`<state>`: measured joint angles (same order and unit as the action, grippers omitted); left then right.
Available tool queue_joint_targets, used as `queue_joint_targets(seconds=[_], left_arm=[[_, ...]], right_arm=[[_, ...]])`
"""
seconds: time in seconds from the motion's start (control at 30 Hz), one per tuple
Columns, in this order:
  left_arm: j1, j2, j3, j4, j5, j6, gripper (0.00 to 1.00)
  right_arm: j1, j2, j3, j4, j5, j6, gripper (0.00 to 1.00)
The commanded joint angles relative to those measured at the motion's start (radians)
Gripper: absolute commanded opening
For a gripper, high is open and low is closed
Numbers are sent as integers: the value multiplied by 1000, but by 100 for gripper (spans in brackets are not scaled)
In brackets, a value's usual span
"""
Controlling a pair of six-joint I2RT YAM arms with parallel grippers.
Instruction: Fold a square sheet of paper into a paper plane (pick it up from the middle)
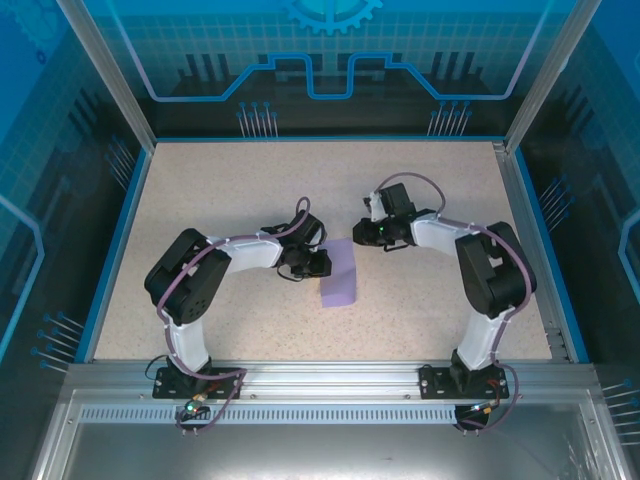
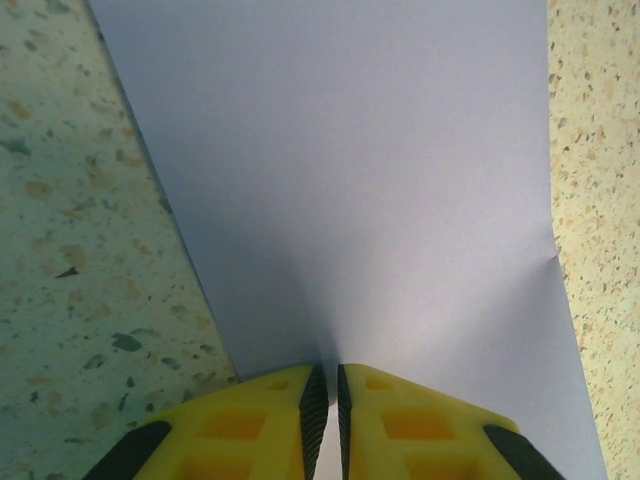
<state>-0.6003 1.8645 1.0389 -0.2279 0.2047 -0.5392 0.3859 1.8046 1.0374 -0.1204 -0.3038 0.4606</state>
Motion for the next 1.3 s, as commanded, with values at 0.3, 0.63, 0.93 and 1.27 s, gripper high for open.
queue_joint_targets(seconds=[0.3,0.63,0.93,1.27], left_arm=[[5,91,-19,-169,-70,45,18],[5,93,-15,-181,-77,48,18],[5,107,-5,-188,-76,56,18],[5,106,1,-193,-74,62,18]], right_arm=[[97,-46,-130,-69,-105,1,16],[102,-17,-126,-152,-84,-72,16],[107,-60,-192,-222,-18,-102,16],[135,-128,-166,-108,-114,-8,16]])
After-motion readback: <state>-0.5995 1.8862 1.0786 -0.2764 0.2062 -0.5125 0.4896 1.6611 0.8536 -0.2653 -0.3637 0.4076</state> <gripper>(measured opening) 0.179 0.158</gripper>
